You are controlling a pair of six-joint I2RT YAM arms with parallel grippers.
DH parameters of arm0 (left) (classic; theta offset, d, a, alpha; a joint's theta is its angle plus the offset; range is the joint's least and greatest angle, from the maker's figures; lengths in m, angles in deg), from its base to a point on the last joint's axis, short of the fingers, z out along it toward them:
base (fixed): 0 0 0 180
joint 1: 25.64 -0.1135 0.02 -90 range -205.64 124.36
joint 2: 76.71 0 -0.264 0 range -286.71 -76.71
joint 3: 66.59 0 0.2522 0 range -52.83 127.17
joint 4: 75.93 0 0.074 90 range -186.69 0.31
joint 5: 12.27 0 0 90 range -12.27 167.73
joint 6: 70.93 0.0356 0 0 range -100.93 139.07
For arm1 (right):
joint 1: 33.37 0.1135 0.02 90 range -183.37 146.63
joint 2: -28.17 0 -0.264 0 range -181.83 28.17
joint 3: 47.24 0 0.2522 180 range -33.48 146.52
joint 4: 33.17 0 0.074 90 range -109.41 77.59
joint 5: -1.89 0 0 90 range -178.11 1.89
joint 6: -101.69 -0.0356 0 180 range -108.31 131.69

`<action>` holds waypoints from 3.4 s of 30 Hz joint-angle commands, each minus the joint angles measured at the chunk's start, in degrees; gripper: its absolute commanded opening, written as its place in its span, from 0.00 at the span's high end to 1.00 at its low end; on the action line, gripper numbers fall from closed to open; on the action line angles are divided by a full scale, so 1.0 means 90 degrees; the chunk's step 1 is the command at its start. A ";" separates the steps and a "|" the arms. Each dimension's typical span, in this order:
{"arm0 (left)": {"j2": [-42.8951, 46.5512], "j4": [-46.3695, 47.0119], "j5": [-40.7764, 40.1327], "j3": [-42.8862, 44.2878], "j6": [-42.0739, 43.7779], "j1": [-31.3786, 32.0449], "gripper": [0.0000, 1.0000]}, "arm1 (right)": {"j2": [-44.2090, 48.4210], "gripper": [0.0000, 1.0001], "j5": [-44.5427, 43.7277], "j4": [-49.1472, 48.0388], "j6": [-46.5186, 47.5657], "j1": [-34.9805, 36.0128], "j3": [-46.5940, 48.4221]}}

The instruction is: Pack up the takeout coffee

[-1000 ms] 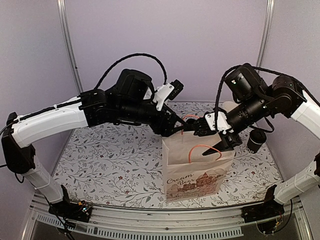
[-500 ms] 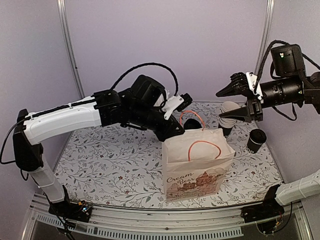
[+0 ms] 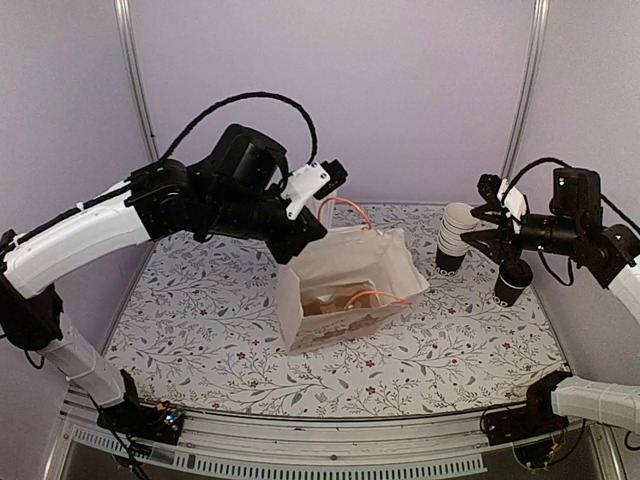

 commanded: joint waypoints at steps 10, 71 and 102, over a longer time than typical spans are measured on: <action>0.1222 0.1179 -0.1420 -0.1920 0.0479 0.0622 1.00 | 0.0358 0.42 0.1808 -0.1617 -0.0749 -0.0823 -0.2270; 0.1025 0.1595 0.2751 -0.1716 0.0009 -0.1154 0.98 | 0.0238 0.39 0.1708 -0.1897 -0.0883 -0.1254 -0.2545; 0.3516 0.3449 0.0050 -0.4886 -0.0665 -0.3962 0.00 | -0.0487 0.23 0.1000 -0.1353 -0.0953 -0.1270 -0.1342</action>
